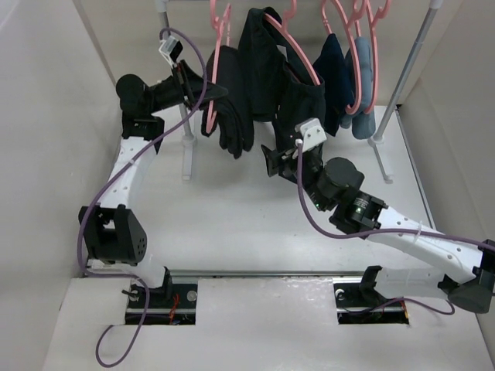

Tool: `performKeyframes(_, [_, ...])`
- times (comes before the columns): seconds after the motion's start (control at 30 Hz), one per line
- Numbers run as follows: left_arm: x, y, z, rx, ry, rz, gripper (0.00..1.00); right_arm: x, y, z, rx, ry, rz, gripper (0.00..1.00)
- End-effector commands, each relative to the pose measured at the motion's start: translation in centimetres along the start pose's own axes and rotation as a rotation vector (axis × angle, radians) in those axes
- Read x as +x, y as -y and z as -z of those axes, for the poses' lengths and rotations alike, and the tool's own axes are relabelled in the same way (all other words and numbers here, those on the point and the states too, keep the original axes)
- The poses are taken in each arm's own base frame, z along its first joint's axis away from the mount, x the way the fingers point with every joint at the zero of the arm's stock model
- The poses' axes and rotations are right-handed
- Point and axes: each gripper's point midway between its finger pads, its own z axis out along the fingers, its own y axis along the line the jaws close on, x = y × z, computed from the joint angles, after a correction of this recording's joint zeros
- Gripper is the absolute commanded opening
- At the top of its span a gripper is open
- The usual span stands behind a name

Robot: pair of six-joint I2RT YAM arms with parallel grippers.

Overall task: Place the trousers on the hanger
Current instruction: Place the hanger at the clothesline.

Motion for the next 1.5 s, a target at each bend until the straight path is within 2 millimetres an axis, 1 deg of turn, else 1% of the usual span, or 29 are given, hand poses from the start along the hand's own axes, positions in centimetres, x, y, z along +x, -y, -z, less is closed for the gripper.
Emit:
performKeyframes(0.0, [-1.2,8.6,-0.1,0.157,0.053,-0.436,0.00,1.5,1.2,0.8,0.052,-0.048,0.015,0.88])
performKeyframes(0.03, [-2.0,8.0,-0.4,0.154,0.053,-0.430,0.00,1.7,1.4,1.1,0.050,-0.061,0.023,0.88])
performKeyframes(0.07, [-2.5,9.0,-0.6,0.170,0.065,-0.460,0.00,1.7,1.4,1.1,0.050,-0.061,0.023,0.88])
performKeyframes(0.17, [-4.0,8.7,-1.1,0.177,0.085,-0.465,0.00,2.9,1.3,1.5,0.044,-0.094,0.024,0.88])
performKeyframes(0.2, [-4.5,9.3,-1.3,0.185,0.095,-0.477,0.00,3.1,1.3,1.5,0.043,-0.102,0.028,0.88])
performKeyframes(0.23, [-5.2,8.3,-1.5,0.175,0.095,-0.455,0.00,2.7,1.4,1.7,0.045,-0.093,0.023,0.88])
performKeyframes(0.33, [-6.5,6.8,-1.9,0.161,0.115,-0.417,0.00,3.0,1.8,1.8,0.064,-0.106,0.030,0.88])
performKeyframes(0.43, [-7.7,3.6,-2.3,0.130,0.126,-0.350,0.00,3.3,2.0,1.9,0.072,-0.115,0.035,0.88])
performKeyframes(0.47, [-7.8,3.2,-2.3,0.127,0.134,-0.328,0.00,3.3,2.0,1.9,0.072,-0.115,0.035,0.88])
performKeyframes(0.5, [-8.5,1.8,-2.2,0.111,0.142,-0.308,0.00,3.5,1.9,1.9,0.070,-0.124,0.041,0.88])
performKeyframes(0.67, [-9.9,0.1,-2.7,0.062,0.155,-0.328,0.00,3.5,2.1,2.2,0.069,-0.132,0.046,0.88])
performKeyframes(0.73, [-9.9,-0.2,-2.6,0.056,0.156,-0.333,0.00,3.8,2.2,2.3,0.076,-0.142,0.052,0.88])
performKeyframes(0.8, [-9.9,-1.5,-2.6,0.038,0.155,-0.307,0.00,3.8,2.3,2.5,0.077,-0.140,0.042,0.88])
performKeyframes(0.83, [-9.6,-1.2,-2.5,0.037,0.145,-0.327,0.00,4.0,2.3,2.6,0.076,-0.149,0.048,0.88])
performKeyframes(0.87, [-9.5,-2.3,-2.5,0.018,0.143,-0.305,0.00,3.7,2.5,2.7,0.077,-0.142,0.043,0.88])
performKeyframes(0.9, [-9.1,-2.5,-2.4,0.006,0.133,-0.298,0.04,3.9,2.5,2.8,0.076,-0.149,0.048,0.88])
performKeyframes(0.93, [-8.7,-2.8,-2.3,-0.002,0.119,-0.297,0.27,3.9,2.5,2.8,0.075,-0.149,0.048,0.88])
performKeyframes(0.97, [-8.4,-2.5,-2.1,-0.008,0.118,-0.339,0.42,3.8,2.6,3.1,0.075,-0.150,0.049,0.88])
performKeyframes(1.0, [-7.9,-3.4,-1.9,-0.028,0.116,-0.336,0.55,4.0,2.6,3.1,0.074,-0.159,0.055,0.90])
performKeyframes(1.03, [-7.6,-4.2,-1.7,-0.057,0.111,-0.320,0.63,4.0,2.6,3.1,0.074,-0.159,0.046,0.90])
performKeyframes(1.07, [-7.3,-3.8,-1.2,-0.075,0.115,-0.345,0.72,3.9,2.8,3.4,0.075,-0.158,0.045,0.92])
performKeyframes(1.1, [-7.2,-4.4,-1.0,-0.100,0.116,-0.405,0.77,3.7,2.8,3.6,0.065,-0.158,0.045,0.92])
performKeyframes(1.13, [-7.0,-5.6,-0.7,-0.149,0.120,-0.371,0.81,3.7,2.6,3.6,0.056,-0.157,0.044,0.92])
performKeyframes(1.2, [-7.1,-5.7,-0.3,-0.202,0.136,-0.415,0.91,3.6,2.5,3.8,0.047,-0.156,0.024,0.94])
performKeyframes(1.27, [-6.8,-7.1,0.3,-0.277,0.129,-0.450,1.00,3.3,2.2,3.9,0.026,-0.146,0.009,0.97])
performKeyframes(1.33, [-7.0,-6.3,0.8,-0.327,0.143,-0.512,1.00,3.9,1.9,4.0,0.015,-0.163,0.007,0.99])
performKeyframes(1.37, [-7.3,-7.8,1.5,-0.419,0.167,-0.479,1.00,3.9,1.9,4.2,0.006,-0.165,-0.003,1.00])
performKeyframes(1.43, [-8.1,-8.4,2.7,-0.538,0.188,-0.555,1.00,4.1,1.8,4.3,0.006,-0.174,-0.007,1.00])
performKeyframes(1.47, [-9.6,-7.8,3.6,-0.619,0.245,-0.597,1.00,4.1,2.0,4.6,0.005,-0.178,-0.005,1.00])
